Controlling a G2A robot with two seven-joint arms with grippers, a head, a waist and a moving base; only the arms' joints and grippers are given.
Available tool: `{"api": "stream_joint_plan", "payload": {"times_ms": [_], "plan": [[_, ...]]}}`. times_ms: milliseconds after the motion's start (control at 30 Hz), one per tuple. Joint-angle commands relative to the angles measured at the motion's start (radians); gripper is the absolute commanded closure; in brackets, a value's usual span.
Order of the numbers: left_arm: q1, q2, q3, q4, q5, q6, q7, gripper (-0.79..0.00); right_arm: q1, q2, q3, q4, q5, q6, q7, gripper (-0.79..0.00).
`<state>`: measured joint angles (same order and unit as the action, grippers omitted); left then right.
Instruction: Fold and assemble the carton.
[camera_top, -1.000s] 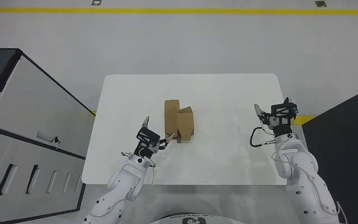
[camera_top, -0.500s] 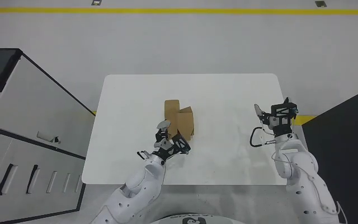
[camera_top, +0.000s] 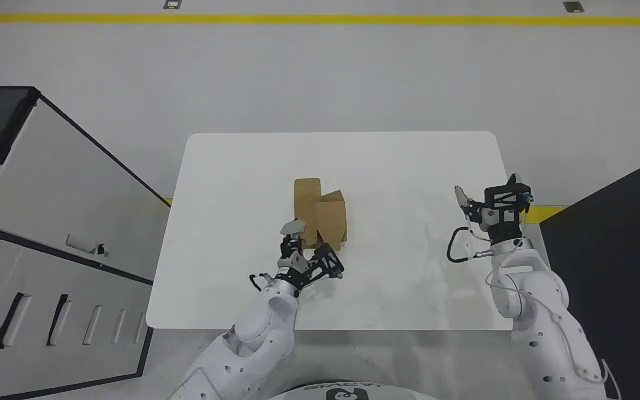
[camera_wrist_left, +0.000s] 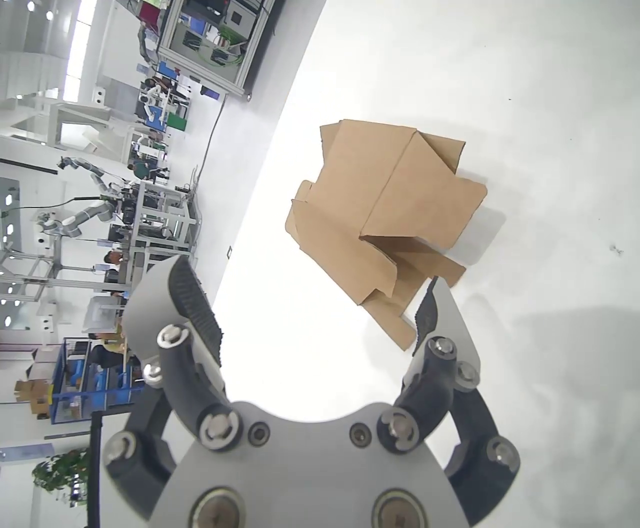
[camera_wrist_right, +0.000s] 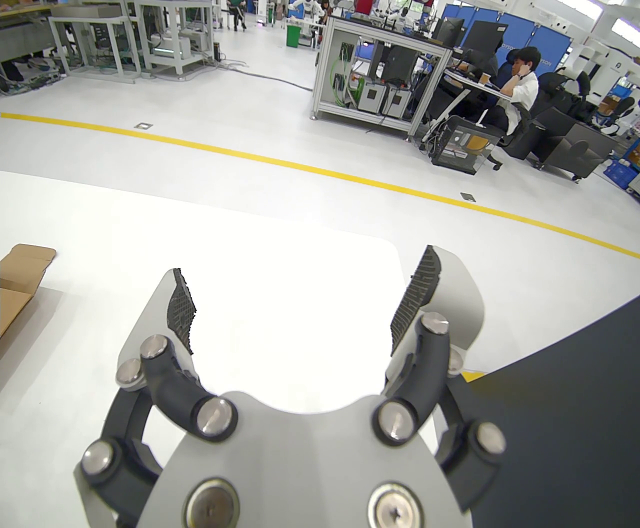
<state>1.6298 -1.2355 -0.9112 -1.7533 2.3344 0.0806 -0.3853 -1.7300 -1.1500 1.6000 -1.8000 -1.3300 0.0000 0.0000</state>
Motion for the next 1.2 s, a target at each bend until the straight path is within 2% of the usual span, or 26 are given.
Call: {"api": "stream_joint_plan", "payload": {"times_ms": [0,100,467,533,567,667,733,900,1167], "plan": [[0.0,0.0,0.0,0.0,0.0,-0.001,0.0,-0.785,0.0,0.0,0.0,0.0,0.0,0.0,0.0,-0.785],[-0.007,-0.001,0.012,0.028,0.023,-0.022,0.014,-0.785,0.0,0.0,0.0,0.0,0.0,0.0,0.0,-0.785],[-0.074,-0.038,0.061,0.119,-0.026,0.026,-0.034,-0.785,0.0,0.0,0.0,0.0,0.0,0.0,0.0,-0.785],[-0.082,-0.042,0.064,0.13,-0.026,0.032,-0.042,-0.733,0.0,0.0,0.0,0.0,0.0,0.0,0.0,-0.785],[-0.084,-0.045,0.066,0.133,-0.027,0.036,-0.045,-0.671,0.0,0.0,0.0,0.0,0.0,0.0,0.0,-0.785],[-0.089,-0.051,0.068,0.143,-0.041,0.046,-0.05,-0.613,0.0,0.0,0.0,0.0,0.0,0.0,0.0,-0.785],[-0.09,-0.055,0.065,0.15,-0.068,0.055,-0.046,-0.542,0.0,0.0,0.0,0.0,0.0,0.0,0.0,-0.785],[-0.095,-0.061,0.062,0.164,-0.064,0.057,-0.045,-0.459,0.0,0.0,0.0,0.0,0.0,0.0,0.0,-0.785],[-0.096,-0.072,0.063,0.189,-0.058,0.074,-0.055,-0.388,0.0,0.0,0.0,0.0,0.0,0.0,0.0,-0.785]]}}
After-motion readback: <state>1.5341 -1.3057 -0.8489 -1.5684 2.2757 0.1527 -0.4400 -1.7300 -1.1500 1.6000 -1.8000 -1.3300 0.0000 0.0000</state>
